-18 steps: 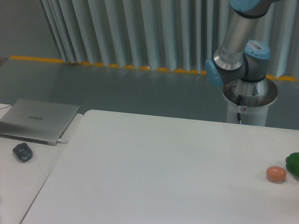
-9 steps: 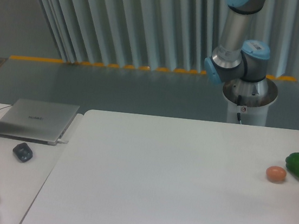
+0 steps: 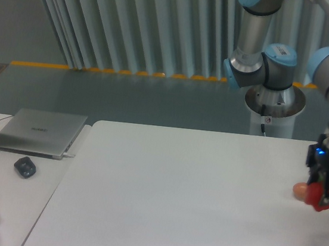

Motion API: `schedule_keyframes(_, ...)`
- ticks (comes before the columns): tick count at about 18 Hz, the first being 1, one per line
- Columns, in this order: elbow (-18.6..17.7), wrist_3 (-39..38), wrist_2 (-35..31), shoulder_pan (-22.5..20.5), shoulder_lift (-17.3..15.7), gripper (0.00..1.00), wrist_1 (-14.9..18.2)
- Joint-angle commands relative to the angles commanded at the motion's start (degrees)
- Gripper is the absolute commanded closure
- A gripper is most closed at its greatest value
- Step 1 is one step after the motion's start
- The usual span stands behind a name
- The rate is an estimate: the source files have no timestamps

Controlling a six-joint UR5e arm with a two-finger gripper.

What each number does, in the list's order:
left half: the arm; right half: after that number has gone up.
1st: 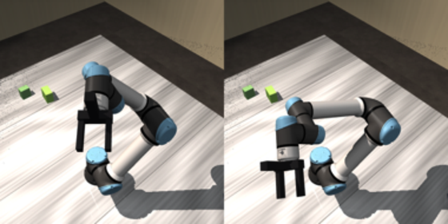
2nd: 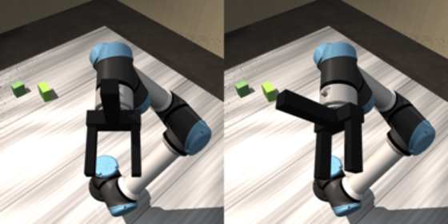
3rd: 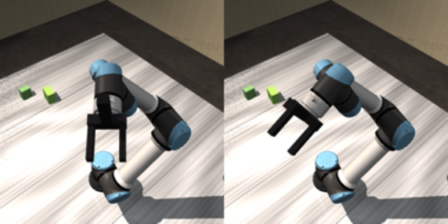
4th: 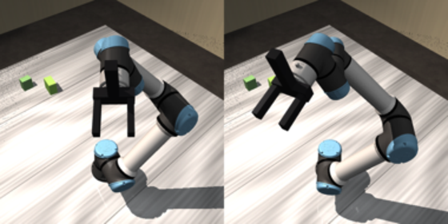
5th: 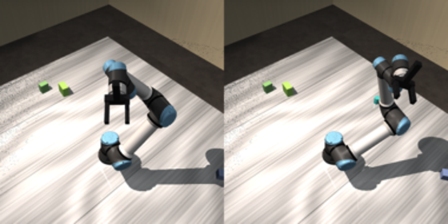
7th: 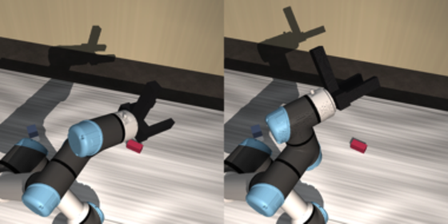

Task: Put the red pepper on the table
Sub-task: 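Carry the held red pepper down beside the green pepper, then lower the red pepper onto the table and open the gripper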

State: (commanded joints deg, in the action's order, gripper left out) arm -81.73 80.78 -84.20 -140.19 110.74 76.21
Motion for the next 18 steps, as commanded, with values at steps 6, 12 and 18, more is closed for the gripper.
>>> schedule_keyframes(6,-4.05,-6.69,-3.59,1.76,0.88,0.57,-6.34)
schedule_keyframes(12,-5.19,-8.01,-5.63,2.73,1.85,0.56,-5.90)
schedule_keyframes(18,-6.07,-8.10,-5.54,2.91,2.55,0.51,-5.81)
